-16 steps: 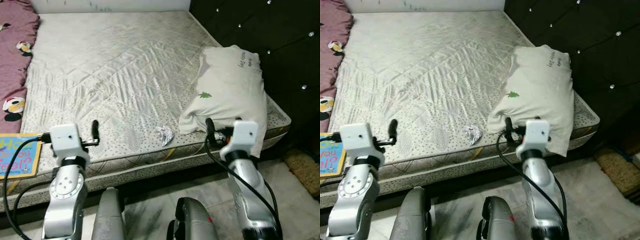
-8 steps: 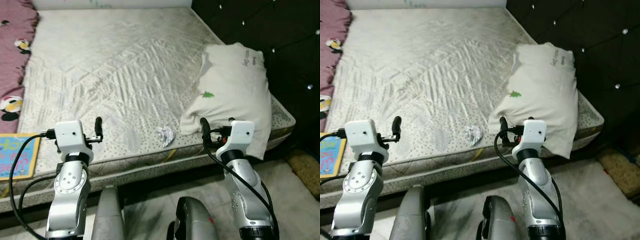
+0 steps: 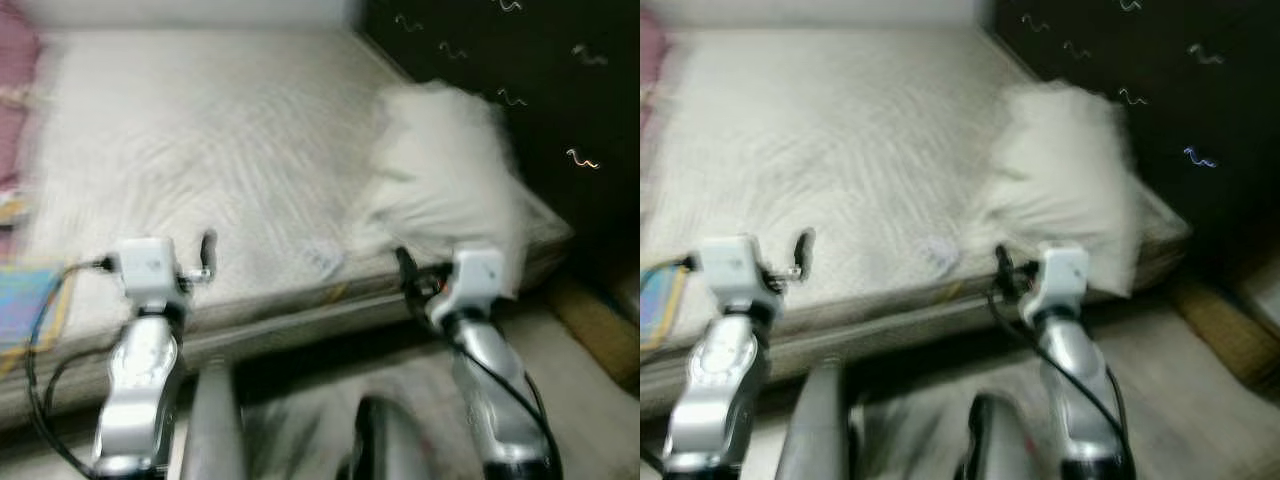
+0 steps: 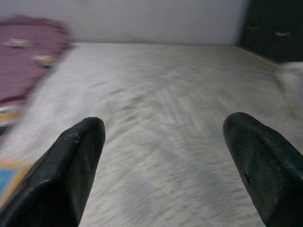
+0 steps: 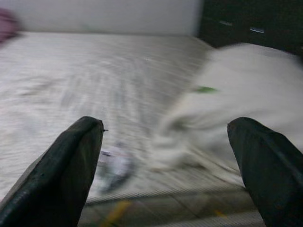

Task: Clean up the room

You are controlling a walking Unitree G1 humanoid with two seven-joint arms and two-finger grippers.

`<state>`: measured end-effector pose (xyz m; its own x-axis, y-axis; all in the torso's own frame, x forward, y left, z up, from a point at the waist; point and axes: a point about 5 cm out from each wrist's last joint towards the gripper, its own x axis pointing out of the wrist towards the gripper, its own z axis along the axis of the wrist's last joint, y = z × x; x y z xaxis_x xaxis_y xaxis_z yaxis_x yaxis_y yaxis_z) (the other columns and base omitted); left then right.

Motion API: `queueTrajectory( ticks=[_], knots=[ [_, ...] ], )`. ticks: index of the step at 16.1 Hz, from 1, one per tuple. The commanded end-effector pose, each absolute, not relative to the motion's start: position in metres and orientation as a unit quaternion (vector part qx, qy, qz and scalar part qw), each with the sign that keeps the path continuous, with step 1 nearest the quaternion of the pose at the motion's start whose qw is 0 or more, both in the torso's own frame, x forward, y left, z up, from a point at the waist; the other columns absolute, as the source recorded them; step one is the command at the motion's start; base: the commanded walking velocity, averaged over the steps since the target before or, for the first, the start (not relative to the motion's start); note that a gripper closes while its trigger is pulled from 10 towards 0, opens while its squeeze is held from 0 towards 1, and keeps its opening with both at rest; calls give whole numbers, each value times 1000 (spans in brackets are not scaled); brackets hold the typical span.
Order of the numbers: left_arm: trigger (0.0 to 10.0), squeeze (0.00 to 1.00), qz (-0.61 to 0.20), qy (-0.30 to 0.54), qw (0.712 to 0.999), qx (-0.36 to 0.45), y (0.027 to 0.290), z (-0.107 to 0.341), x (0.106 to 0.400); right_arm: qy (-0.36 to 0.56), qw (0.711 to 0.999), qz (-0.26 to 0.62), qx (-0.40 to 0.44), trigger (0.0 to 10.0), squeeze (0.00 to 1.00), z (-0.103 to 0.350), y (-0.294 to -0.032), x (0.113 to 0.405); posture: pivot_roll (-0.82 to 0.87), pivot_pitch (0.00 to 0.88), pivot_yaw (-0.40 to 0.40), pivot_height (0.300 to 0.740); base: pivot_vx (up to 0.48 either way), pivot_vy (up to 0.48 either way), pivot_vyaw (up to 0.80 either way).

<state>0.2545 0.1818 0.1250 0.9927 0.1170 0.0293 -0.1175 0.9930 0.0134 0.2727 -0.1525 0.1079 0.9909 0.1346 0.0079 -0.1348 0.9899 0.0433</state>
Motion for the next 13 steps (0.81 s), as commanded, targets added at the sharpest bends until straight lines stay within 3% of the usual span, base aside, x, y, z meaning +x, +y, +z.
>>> queueTrajectory(
  ticks=[1,13],
  knots=[
    [10000,0,54,19,998,4,184,111,250,10,996,81,27,10000,0,104,-148,272,18,63,-77,604,0,0,0],
    [10000,0,29,18,999,-9,178,112,249,7,991,131,34,10000,0,106,-140,270,18,70,-78,604,245,0,0]
  ],
)
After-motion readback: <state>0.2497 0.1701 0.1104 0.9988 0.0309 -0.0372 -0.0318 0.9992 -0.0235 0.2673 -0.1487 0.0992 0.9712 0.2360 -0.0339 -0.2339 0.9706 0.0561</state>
